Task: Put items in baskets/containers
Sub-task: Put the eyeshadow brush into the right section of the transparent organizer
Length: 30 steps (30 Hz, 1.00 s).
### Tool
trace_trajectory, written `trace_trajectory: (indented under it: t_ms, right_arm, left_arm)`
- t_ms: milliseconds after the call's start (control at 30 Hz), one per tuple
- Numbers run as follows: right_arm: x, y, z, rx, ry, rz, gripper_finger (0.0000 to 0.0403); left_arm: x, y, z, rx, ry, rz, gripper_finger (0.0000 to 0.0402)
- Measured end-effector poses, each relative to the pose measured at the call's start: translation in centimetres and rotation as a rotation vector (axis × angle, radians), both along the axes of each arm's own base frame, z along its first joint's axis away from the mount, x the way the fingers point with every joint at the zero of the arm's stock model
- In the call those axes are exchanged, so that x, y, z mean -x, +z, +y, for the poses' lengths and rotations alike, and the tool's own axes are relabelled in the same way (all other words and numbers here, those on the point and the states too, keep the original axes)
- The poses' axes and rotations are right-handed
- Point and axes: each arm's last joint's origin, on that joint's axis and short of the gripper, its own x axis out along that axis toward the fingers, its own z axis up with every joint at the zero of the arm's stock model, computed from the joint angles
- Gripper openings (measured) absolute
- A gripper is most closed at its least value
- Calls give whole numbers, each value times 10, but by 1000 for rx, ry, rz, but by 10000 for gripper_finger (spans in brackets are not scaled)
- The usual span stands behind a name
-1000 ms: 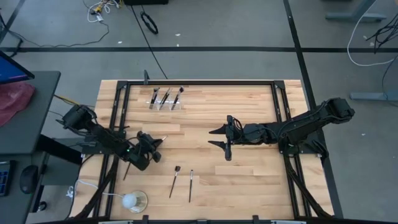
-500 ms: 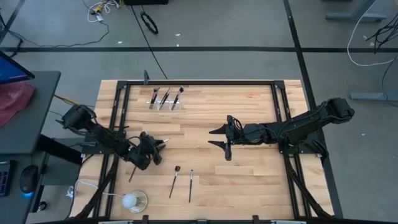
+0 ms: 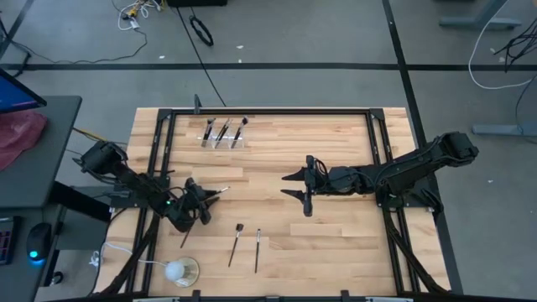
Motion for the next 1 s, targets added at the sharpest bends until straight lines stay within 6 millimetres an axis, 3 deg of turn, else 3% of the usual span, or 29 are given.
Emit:
trace_trajectory:
  t_ms: [367,767,1000]
  right_arm:
    - [0,1,0,-3,-1,-9,185]
    - [0,0,0,0,0,-4,185]
    - [-1,-8,0,20,2,55,185]
  left_arm:
    - [9,-3,7,4,32,-19,19]
    - [-4,7,0,52,-77,-130,15]
    - [-27,19,-10,93,-136,-167,16]
